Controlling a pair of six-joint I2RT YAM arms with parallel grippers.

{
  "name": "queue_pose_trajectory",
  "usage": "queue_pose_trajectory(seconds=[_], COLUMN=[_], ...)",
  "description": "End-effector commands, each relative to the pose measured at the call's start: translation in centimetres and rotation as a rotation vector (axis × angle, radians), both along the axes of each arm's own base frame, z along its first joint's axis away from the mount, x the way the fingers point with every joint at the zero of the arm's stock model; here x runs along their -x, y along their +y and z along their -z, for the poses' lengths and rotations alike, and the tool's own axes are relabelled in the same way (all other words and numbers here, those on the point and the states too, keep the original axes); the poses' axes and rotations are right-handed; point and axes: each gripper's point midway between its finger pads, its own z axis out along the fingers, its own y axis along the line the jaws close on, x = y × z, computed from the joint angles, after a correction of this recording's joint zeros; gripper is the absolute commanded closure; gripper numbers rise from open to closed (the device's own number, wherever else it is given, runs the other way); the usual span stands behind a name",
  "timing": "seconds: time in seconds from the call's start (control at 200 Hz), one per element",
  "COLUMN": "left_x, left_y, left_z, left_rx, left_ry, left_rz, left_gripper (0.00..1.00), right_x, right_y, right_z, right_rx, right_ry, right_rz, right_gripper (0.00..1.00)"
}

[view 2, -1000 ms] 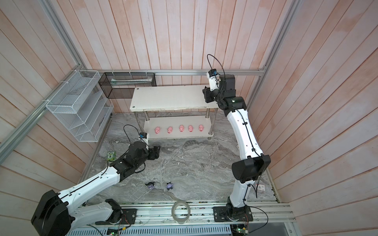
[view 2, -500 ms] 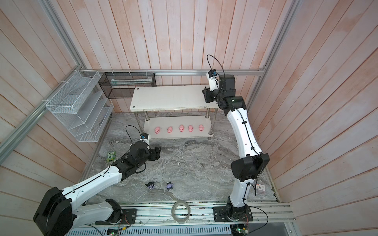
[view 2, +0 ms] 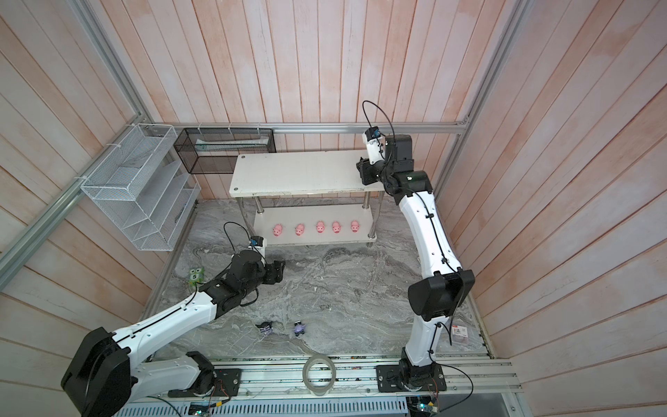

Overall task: Organize plastic toys on shelves
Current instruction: Place the plastic toy on the shelf.

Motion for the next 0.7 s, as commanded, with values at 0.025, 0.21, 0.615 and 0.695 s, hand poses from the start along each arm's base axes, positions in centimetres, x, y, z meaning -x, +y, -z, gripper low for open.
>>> queue_pose_trajectory(seconds=[0.025,0.21,0.615,0.695], left_x=[-0.3,-0.2,-0.3,-0.3], left_y=[-0.2,-0.2,-0.1,-0.1], left_z=[0.2,0.4,0.7,0.7], left_rx=[0.000,0.001,-0.003,-0.004], left_ry=[-0.004,-0.001,0.005,0.006], left_rz=[0.008,0.010,0.008,0.008], left_gripper=[0.18,0.18,0.18,0.18], right_x=[-0.5,-0.6,-0.9,-0.9], right_y=[0.2,0.3,0.5,0.6], right_z=[1.9,2.3,2.8,2.8], right_rx=[0.013,0.012,0.006,0.004], right_ry=[0.039,0.045,0.050,0.050], right_rz=[-0.023,-0.025,-0.029,-0.032], right_gripper=[0.69,0.68,0.61,0.59])
